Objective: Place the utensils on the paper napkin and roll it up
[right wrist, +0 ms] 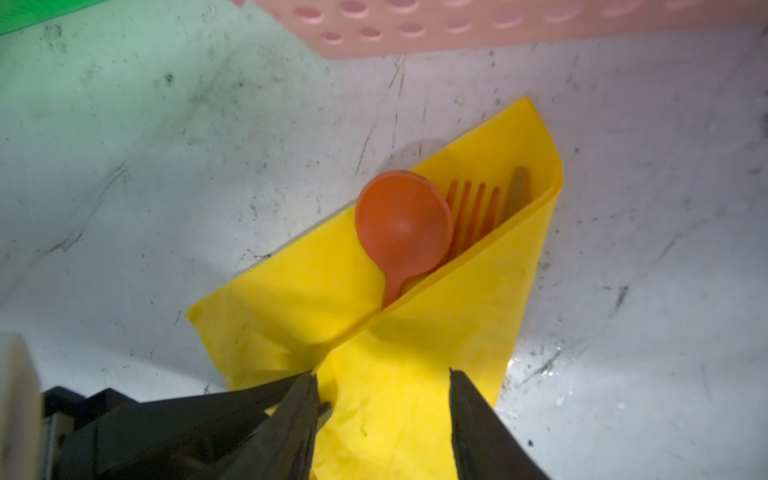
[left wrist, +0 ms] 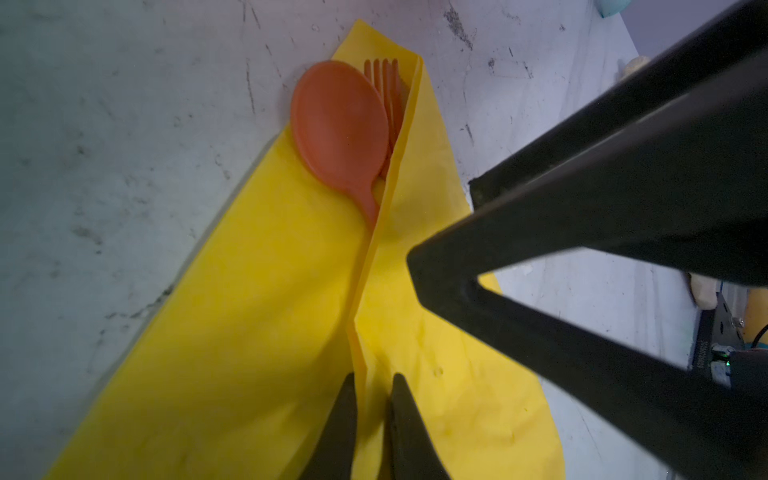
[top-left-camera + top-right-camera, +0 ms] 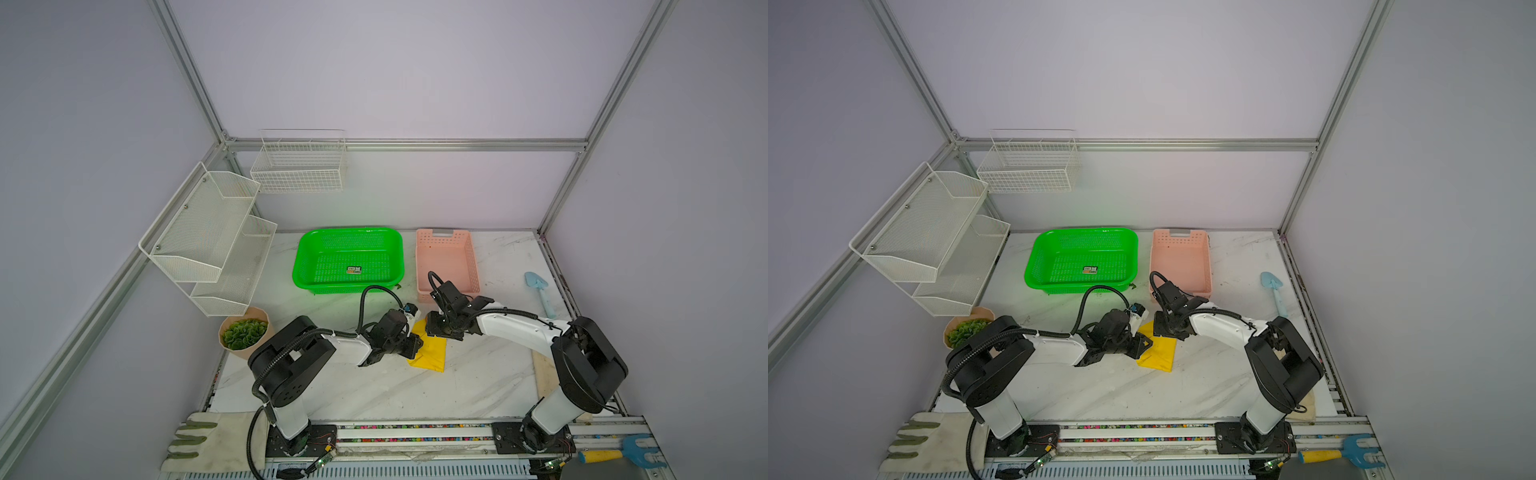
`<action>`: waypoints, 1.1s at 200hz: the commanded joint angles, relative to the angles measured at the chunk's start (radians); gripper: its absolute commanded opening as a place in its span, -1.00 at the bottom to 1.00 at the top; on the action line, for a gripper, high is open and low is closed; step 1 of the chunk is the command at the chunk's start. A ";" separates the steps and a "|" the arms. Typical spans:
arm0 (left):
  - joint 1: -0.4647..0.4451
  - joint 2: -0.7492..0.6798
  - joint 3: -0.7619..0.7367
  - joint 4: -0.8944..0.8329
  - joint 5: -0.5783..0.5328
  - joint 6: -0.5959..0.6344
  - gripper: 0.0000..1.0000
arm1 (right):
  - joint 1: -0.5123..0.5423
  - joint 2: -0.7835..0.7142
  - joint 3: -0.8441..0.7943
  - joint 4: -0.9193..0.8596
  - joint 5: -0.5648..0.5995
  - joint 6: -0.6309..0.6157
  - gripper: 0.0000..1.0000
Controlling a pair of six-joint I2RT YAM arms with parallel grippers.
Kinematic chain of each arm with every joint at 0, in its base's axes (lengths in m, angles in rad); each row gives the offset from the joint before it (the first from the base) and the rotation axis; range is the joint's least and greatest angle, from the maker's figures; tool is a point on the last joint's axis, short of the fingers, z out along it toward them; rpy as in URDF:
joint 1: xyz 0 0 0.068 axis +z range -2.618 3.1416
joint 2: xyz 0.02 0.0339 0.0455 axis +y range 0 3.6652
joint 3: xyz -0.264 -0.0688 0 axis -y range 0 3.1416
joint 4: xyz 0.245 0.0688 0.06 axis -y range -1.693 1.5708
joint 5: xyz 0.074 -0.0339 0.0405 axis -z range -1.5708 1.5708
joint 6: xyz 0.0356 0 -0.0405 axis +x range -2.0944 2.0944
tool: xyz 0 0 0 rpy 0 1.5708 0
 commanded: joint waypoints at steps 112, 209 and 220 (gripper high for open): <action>-0.031 -0.001 0.028 -0.013 -0.083 -0.018 -0.87 | 0.040 0.064 -0.011 -0.001 0.019 -0.002 0.05; -0.042 -0.012 0.020 -0.033 -0.115 -0.011 -0.94 | 0.044 0.107 0.011 -0.040 0.120 0.007 -0.09; -0.044 -0.013 0.020 -0.033 -0.118 -0.010 -0.94 | 0.046 0.111 0.015 -0.046 0.131 0.007 -0.09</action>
